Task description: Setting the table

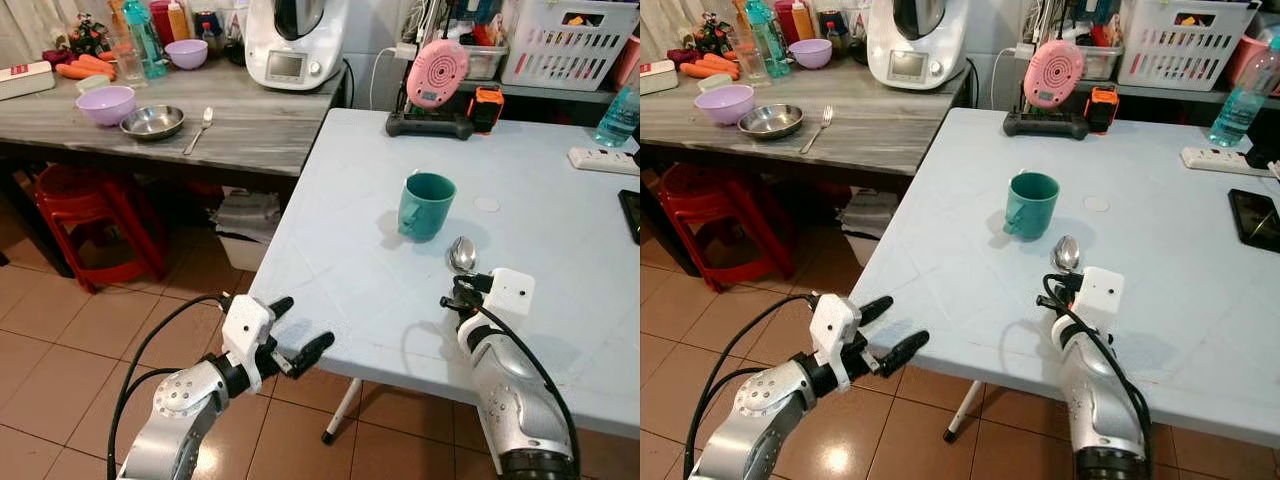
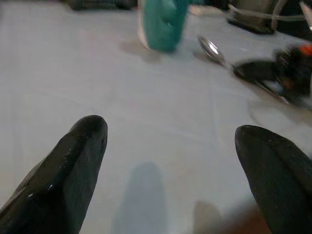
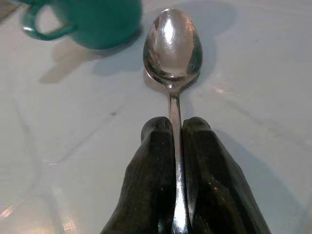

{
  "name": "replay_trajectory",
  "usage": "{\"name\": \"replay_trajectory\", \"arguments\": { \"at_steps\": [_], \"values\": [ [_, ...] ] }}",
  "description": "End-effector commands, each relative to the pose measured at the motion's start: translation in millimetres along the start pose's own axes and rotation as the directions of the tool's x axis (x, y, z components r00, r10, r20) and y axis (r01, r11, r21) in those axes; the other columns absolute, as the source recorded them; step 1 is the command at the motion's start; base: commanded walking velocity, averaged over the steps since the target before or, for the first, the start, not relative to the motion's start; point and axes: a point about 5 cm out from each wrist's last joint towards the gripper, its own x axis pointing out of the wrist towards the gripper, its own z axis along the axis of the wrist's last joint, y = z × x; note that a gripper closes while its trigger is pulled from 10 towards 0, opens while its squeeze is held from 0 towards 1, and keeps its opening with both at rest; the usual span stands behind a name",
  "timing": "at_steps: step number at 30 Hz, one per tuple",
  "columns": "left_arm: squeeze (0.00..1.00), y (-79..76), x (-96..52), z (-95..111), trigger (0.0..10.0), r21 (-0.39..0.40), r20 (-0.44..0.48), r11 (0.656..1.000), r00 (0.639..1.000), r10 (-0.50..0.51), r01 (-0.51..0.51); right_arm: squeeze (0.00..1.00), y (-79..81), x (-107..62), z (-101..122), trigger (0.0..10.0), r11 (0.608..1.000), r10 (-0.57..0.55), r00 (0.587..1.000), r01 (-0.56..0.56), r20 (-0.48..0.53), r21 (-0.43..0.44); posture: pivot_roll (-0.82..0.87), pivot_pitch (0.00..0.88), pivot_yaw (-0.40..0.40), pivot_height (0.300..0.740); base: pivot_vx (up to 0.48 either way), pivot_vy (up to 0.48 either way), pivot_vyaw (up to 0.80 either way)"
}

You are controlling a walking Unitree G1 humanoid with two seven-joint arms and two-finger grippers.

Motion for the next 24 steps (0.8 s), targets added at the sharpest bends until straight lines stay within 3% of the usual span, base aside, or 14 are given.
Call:
{"name": "replay_trajectory", "arguments": {
  "at_steps": [1, 2, 4, 5, 6, 13, 18, 24],
  "values": [
    [0.00, 12.6, -0.6, 4.4, 10.0, 0.015, 0.016, 0.996, 0.996, 0.083, -0.083, 0.00, 6.8, -3.5, 14.4, 0.0, 1.000, 0.006, 0.997, -0.007, 0.080, 0.006, 0.00, 0.000, 0.029, 0.740, 0.000, 0.000, 0.00],
    [0.00, 19.4, -0.4, 6.2, 10.0, 0.012, 0.027, 0.989, 0.988, 0.149, -0.149, 0.00, 9.7, -6.9, 22.8, 0.0, 1.000, 0.007, 0.991, -0.009, 0.137, 0.015, 0.00, 0.000, 0.031, 0.740, 0.000, 0.000, 0.00],
    [0.00, 21.6, -0.4, 6.8, 10.0, 0.009, 0.031, 0.985, 0.985, 0.170, -0.170, 0.00, 10.8, -8.2, 25.6, 0.0, 1.000, 0.008, 0.988, -0.011, 0.156, 0.015, 0.00, 0.000, 0.031, 0.740, 0.000, 0.000, 0.00],
    [0.00, 30.6, -0.4, 8.8, 10.0, -0.008, 0.041, 0.969, 0.968, 0.247, -0.247, 0.00, 15.3, -12.5, 32.0, 8.7, 1.000, 0.018, 0.979, -0.021, 0.202, 0.012, -0.01, 0.000, 0.039, 0.740, 0.000, 0.000, 0.00],
    [0.00, 35.3, -0.6, 10.4, 10.0, -0.026, 0.051, 0.959, 0.957, 0.285, -0.284, 0.00, 17.6, -15.2, 34.7, 10.0, 1.000, 0.023, 0.974, -0.024, 0.224, 0.005, -0.01, 0.000, 0.039, 0.740, 0.000, 0.000, 0.00],
    [0.00, 40.5, 4.3, 12.1, 10.0, -0.064, 0.066, 0.945, 0.943, 0.326, -0.322, 0.00, 19.1, -23.5, 28.6, 10.0, 0.999, 0.022, 0.972, -0.010, 0.236, -0.050, -0.01, 0.000, 0.032, 0.740, 0.000, 0.000, 0.00],
    [0.00, 42.0, 6.8, 10.1, 10.0, -0.088, 0.072, 0.933, 0.932, 0.356, -0.349, 0.00, 22.6, -25.4, 27.3, 10.0, 0.997, 0.047, 0.970, -0.031, 0.238, -0.071, -0.02, 0.000, 0.019, 0.740, 0.000, 0.000, -0.64],
    [0.00, 40.2, 9.4, 9.5, 10.0, -0.097, 0.079, 0.933, 0.932, 0.355, -0.347, 0.00, 23.7, -22.2, 31.3, 10.0, 0.995, 0.067, 0.967, -0.048, 0.245, -0.084, -0.02, 0.000, 0.007, 0.740, 0.000, 0.263, -0.41]
  ]
}}
